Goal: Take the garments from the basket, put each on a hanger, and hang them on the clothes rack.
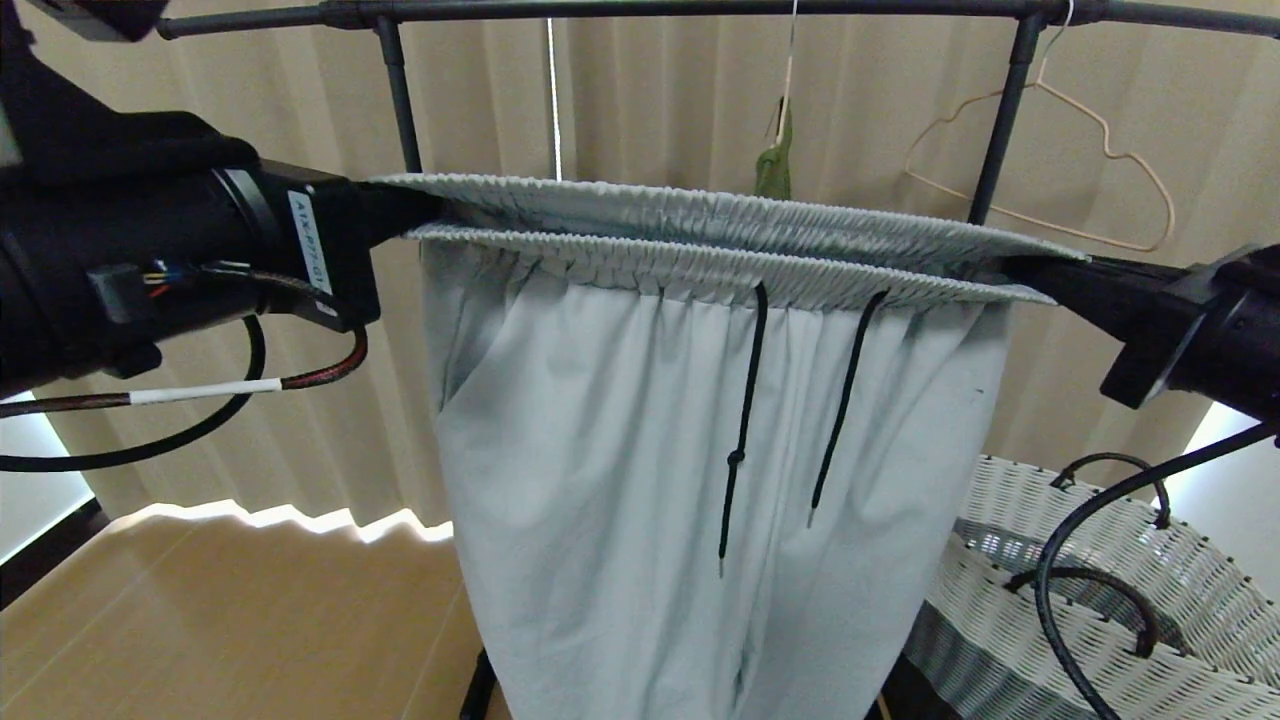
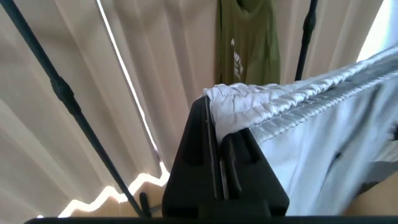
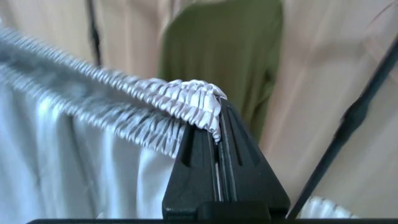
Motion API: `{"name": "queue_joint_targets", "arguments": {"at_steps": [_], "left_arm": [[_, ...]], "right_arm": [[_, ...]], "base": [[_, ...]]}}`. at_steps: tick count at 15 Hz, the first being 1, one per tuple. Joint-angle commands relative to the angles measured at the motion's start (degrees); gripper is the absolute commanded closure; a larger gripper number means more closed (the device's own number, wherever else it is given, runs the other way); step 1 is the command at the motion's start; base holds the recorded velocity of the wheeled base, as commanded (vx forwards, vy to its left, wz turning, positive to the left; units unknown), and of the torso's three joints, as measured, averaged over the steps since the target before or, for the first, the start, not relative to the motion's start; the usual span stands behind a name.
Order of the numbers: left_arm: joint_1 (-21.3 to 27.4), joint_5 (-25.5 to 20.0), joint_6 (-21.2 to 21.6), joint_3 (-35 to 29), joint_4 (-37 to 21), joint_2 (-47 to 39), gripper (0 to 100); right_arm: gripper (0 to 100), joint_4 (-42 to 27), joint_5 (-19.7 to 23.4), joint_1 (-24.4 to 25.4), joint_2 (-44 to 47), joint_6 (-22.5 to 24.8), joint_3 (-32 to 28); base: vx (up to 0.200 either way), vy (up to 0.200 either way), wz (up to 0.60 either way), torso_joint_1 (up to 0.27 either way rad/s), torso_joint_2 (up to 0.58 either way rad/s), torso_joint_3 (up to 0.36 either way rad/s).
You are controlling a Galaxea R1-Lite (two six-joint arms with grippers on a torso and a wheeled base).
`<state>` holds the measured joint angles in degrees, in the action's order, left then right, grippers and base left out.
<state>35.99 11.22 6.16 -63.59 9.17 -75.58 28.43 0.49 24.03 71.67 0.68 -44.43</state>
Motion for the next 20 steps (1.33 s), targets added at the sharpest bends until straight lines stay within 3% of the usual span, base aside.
{"name": "queue_joint_targets", "arguments": {"at_steps": [1,4,7,15,20], "left_arm": [[0.1,0.1,0.2,0.1,0.0,-1.4,100],[0.2,0.1,0.5,0.8,-1.5,0.7,100],[0.4,-0.4,1.5,0.8,-4.4,3.1,100],[1.3,-0.7,2.8,1.0,-5.3,6.0,100],[2.0,-1.8,2.9,-0.9,-5.1,6.1,100]], "right_arm": [[100,0.0,0.0,0.8,-1.9,0.0,0.0],[100,0.0,-0.3,0.8,-1.1,0.0,-1.9],[100,0.7,-3.6,0.7,1.7,0.0,-2.8],[100,0.7,-7.3,0.7,3.9,-0.2,-7.3],[100,0.8,-7.3,0.7,4.4,-0.9,-7.6]], "base": [[0.000,0.000,0.00,0.000,0.00,0.000],[0.000,0.000,0.00,0.000,0.00,0.000],[0.000,0.000,0.00,0.000,0.00,0.000],[0.000,0.000,0.00,0.000,0.00,0.000],[0.000,0.000,0.00,0.000,0.00,0.000]]}}
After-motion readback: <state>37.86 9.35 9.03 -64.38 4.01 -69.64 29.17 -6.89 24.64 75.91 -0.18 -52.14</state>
